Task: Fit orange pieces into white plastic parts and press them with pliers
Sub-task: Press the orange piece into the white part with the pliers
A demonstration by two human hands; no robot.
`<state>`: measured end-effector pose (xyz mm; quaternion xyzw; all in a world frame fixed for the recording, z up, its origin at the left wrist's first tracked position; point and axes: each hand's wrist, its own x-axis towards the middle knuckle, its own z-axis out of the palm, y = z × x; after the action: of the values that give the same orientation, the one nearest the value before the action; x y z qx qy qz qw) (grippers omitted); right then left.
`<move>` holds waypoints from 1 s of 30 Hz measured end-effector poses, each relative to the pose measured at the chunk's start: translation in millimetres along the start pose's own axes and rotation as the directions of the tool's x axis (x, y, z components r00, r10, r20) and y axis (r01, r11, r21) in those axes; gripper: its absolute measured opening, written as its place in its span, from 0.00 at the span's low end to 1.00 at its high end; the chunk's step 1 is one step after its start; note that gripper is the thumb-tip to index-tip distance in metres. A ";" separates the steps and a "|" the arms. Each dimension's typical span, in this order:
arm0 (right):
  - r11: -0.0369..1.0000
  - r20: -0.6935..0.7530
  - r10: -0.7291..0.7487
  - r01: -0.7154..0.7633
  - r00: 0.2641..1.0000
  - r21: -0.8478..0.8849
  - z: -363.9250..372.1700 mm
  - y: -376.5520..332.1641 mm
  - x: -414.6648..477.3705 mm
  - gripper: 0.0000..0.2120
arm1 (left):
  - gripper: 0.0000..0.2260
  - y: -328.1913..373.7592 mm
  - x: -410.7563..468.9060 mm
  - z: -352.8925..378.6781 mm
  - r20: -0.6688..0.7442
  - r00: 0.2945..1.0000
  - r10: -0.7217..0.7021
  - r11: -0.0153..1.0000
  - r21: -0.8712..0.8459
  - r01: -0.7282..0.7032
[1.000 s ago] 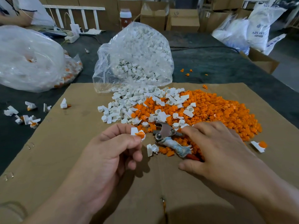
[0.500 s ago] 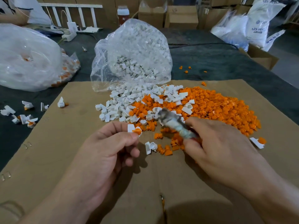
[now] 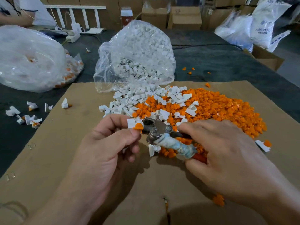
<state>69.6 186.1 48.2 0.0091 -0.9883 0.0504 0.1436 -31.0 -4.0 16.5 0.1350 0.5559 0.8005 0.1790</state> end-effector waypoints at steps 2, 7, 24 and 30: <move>0.999 0.003 0.006 -0.006 1.000 0.034 0.7 0.2 -0.8 0.22 | 0.10 -0.1 0.0 -0.8 0.009 1.000 0.019 1.000 0.016 -0.019; 0.994 -0.045 0.010 -0.005 0.999 0.106 0.5 -0.1 -2.2 0.23 | 0.09 -2.0 2.1 -5.1 0.028 0.998 0.057 0.996 0.066 -0.059; 0.985 -0.026 -0.010 0.014 1.000 0.169 1.9 3.8 -3.9 0.23 | 0.06 -5.1 3.3 -5.6 0.056 0.985 0.163 0.966 0.194 -0.171; 0.989 -0.022 -0.012 0.016 1.000 0.148 2.7 5.0 -3.9 0.24 | 0.03 -4.0 2.6 -4.9 0.064 0.983 0.175 0.952 0.244 -0.185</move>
<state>72.4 190.8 44.1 0.0262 -0.9802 0.1226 0.1534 -34.8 -5.6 11.1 0.2230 0.6335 0.7343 0.0985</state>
